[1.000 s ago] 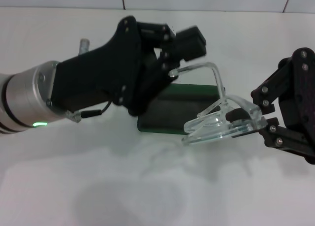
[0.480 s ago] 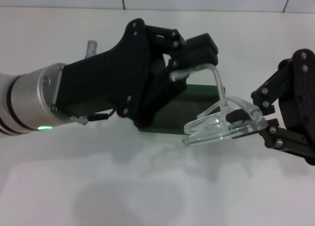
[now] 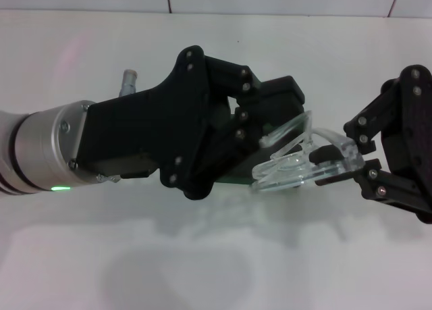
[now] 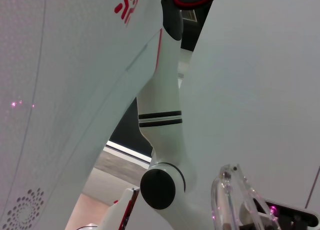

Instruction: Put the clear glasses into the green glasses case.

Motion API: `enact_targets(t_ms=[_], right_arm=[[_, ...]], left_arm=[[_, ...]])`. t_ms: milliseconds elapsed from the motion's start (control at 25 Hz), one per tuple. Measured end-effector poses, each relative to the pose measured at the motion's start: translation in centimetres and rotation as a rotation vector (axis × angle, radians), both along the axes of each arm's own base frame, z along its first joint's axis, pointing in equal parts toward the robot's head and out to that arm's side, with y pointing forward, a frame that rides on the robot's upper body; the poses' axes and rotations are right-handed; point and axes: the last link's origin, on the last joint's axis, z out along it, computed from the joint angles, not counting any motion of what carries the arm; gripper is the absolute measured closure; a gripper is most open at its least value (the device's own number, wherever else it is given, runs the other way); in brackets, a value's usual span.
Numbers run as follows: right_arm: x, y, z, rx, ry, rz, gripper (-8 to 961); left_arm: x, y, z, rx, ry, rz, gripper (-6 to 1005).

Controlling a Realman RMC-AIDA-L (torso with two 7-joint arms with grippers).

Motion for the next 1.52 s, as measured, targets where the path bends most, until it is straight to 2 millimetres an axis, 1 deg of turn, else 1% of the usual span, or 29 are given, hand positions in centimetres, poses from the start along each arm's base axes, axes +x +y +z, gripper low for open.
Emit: enact_targets(t_ms=[360, 560, 760, 1120, 1520], right_arm=[[0.0, 0.1, 0.0, 0.001, 0.000, -0.004, 906], [0.0, 0.0, 0.0, -0.001, 0.000, 0.000, 906], [0.0, 0.0, 0.0, -0.002, 0.000, -0.001, 906], [0.2, 0.1, -0.1, -0.005, 0.001, -0.012, 906], [0.1, 0.1, 0.0, -0.006, 0.009, -0.011, 906]], left_arm=[[0.0, -0.1, -0.1, 0.003, 0.003, -0.004, 944], [-0.2, 0.8, 0.0, 0.058, -0.001, 0.050, 944], [0.0, 1.0, 0.0, 0.068, 0.002, 0.044, 944], [0.9, 0.1, 0.0, 0.031, -0.001, -0.043, 944], [0.7, -0.1, 0.0, 0.022, -0.002, -0.038, 944]])
